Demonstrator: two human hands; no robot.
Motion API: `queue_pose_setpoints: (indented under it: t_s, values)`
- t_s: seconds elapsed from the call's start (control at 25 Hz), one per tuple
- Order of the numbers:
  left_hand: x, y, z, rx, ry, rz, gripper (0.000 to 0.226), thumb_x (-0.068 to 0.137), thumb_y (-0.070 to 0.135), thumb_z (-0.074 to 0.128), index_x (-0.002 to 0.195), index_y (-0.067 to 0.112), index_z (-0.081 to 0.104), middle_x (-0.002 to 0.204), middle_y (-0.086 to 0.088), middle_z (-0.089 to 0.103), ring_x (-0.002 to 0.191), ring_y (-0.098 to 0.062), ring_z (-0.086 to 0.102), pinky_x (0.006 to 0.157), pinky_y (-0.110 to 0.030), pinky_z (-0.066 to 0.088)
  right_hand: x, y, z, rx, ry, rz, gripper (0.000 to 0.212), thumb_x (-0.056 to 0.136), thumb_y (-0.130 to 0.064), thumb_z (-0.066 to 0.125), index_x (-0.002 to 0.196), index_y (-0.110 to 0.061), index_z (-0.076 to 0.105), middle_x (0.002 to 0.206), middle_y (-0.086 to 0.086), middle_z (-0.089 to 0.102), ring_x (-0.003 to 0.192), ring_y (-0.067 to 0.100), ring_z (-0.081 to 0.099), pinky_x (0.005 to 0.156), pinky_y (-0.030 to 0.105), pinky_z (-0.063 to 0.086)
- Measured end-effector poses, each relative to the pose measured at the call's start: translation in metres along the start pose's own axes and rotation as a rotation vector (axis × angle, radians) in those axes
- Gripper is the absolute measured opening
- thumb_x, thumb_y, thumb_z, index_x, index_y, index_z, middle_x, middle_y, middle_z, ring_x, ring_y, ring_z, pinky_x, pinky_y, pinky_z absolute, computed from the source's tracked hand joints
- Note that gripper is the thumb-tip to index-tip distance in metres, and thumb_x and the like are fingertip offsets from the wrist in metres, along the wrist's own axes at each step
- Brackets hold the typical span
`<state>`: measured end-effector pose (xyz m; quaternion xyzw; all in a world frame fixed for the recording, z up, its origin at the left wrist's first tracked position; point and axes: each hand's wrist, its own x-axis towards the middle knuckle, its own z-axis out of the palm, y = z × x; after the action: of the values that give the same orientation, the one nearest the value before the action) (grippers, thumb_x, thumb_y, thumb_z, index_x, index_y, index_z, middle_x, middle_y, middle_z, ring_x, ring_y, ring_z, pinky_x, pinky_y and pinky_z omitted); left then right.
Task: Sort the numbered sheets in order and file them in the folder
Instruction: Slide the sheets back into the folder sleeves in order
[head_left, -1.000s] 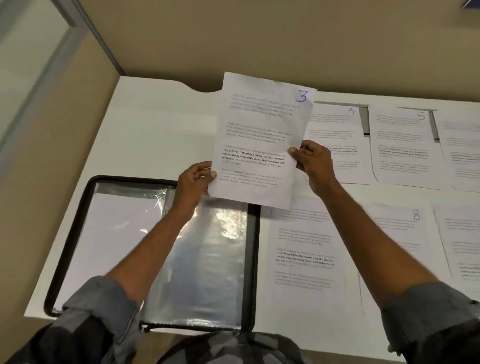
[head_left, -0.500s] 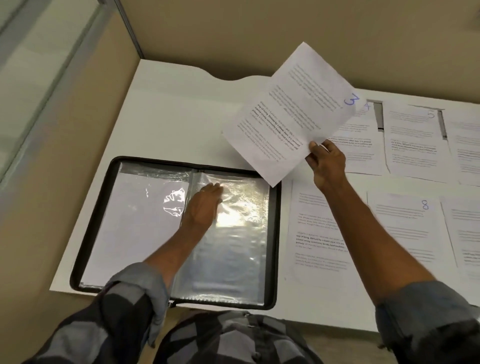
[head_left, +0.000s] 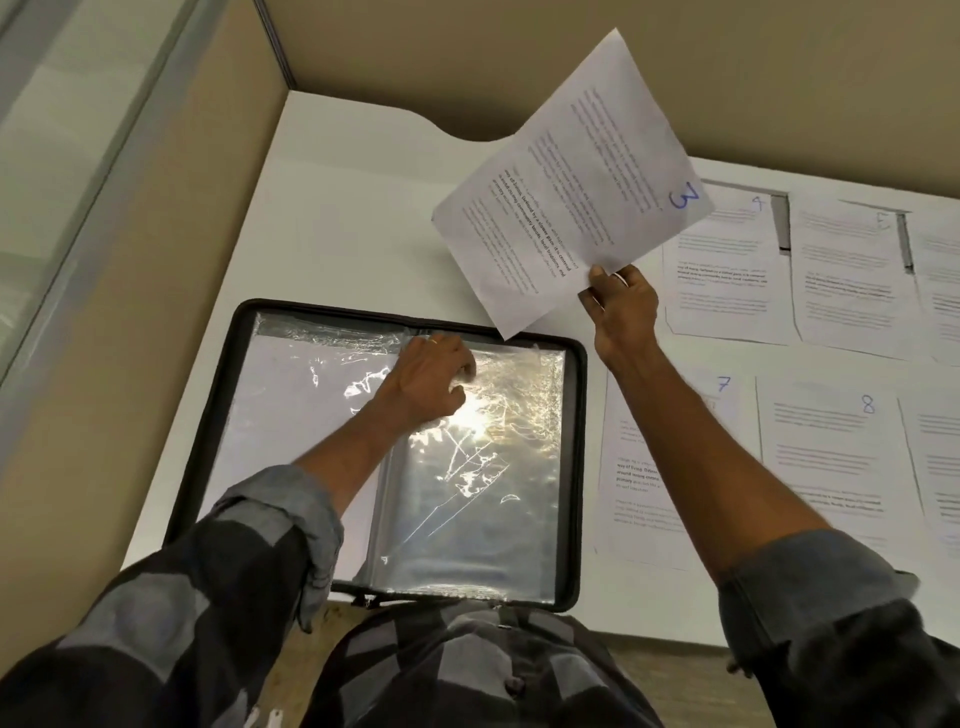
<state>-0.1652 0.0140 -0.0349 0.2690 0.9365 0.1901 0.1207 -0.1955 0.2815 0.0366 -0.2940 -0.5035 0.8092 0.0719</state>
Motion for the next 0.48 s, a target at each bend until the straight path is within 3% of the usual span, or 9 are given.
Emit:
queue_pose_setpoints:
  t_s: [0.16, 0.32, 0.48]
  values:
    - [0.007, -0.004, -0.002, -0.075, -0.013, 0.031, 0.026, 0.071, 0.029, 0.071, 0.092, 0.029, 0.056, 0.089, 0.017, 0.057, 0.09, -0.014, 0.052, 0.084, -0.037, 0.042, 0.01, 0.003, 0.023, -0.139, -0.081, -0.003, 0.025, 0.097, 0.001, 0.062, 0.121, -0.004, 0.061, 0.112, 0.013, 0.072, 0.1, 0.022, 0.071, 0.086, 0.033, 0.06]
    - [0.011, -0.005, -0.014, -0.14, 0.02, 0.061, 0.033, 0.072, 0.029, 0.077, 0.095, 0.026, 0.054, 0.083, 0.013, 0.062, 0.081, -0.014, 0.058, 0.074, -0.028, 0.035, 0.019, 0.004, 0.025, -0.328, -0.27, 0.013, 0.02, 0.097, -0.004, 0.063, 0.118, -0.008, 0.063, 0.119, 0.017, 0.072, 0.109, 0.027, 0.07, 0.093, 0.038, 0.059]
    - [0.012, -0.009, -0.022, -0.235, -0.042, 0.028, 0.05, 0.076, 0.034, 0.083, 0.113, 0.025, 0.051, 0.094, 0.009, 0.066, 0.083, -0.017, 0.063, 0.073, -0.034, 0.049, 0.032, -0.001, 0.02, -0.451, -0.361, 0.078, 0.025, 0.096, -0.004, 0.065, 0.121, -0.005, 0.061, 0.114, 0.012, 0.073, 0.104, 0.024, 0.072, 0.088, 0.034, 0.06]
